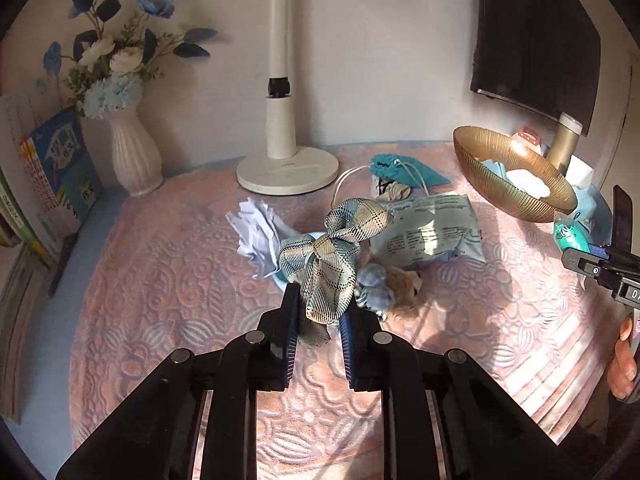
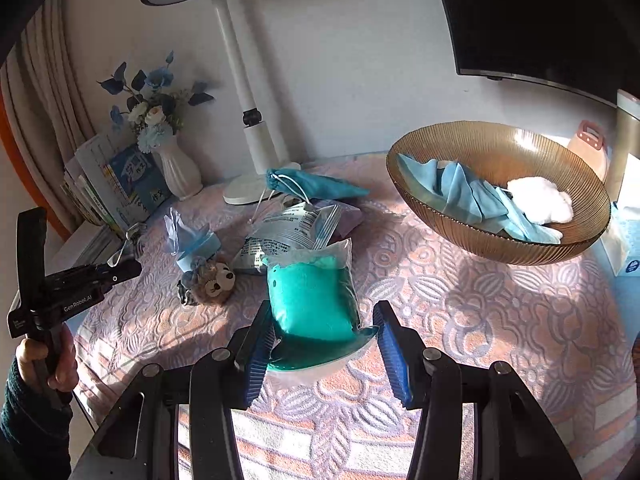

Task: Organize soft objects
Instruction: 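Carry the gel pack and plaid bow into the amber bowl and open both tools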

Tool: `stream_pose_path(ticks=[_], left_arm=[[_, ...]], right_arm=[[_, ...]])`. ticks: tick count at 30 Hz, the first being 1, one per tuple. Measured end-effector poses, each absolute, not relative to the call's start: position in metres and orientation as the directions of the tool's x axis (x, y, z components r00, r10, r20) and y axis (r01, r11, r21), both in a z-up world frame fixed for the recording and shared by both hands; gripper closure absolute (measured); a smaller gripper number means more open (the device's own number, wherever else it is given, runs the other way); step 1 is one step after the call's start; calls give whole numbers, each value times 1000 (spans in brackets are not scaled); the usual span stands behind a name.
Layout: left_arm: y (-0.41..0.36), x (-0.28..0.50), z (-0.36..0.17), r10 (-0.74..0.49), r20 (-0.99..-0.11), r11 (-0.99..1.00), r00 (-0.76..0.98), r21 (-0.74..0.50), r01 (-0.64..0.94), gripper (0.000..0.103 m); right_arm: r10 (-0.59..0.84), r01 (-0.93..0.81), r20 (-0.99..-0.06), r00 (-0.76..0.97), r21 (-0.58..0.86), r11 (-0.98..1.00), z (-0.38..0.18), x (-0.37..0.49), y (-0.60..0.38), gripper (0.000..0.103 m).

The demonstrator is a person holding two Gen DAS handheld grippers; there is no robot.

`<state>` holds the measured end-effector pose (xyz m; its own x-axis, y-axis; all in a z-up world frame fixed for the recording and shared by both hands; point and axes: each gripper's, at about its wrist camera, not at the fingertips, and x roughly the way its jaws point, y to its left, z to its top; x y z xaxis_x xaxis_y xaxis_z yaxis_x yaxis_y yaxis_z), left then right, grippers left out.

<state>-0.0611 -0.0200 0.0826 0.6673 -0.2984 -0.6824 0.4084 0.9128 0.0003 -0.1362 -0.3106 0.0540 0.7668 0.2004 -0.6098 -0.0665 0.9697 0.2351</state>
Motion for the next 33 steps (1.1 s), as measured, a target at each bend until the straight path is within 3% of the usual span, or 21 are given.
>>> stream_pose_path(ticks=[11,17,19,24,33], left_arm=[[-163,-48,180,-524,-562,780,640,-16,625,87],[-256,-27,187,-591,-572,705,568,-25,709,87],[-278,-21,181,-598,-577,695,556,-28,718,83],[-316,-11,166,-594,-601,682,534,-24,731,27],[-261,-20,183,-582,-560,732,590,-44,680,26]], right_arm=[[-19,145,-488,873,222,964,146,-145,-398,55],[-153,346,-563,812,254,903,162,-111,-458,55],[-160,366,-583,797,255,895,160,-99,-470,54],[-157,379,-614,774,250,891,154,-84,-484,39],[-90,332,-627,774,281,901,139,-99,-471,38]])
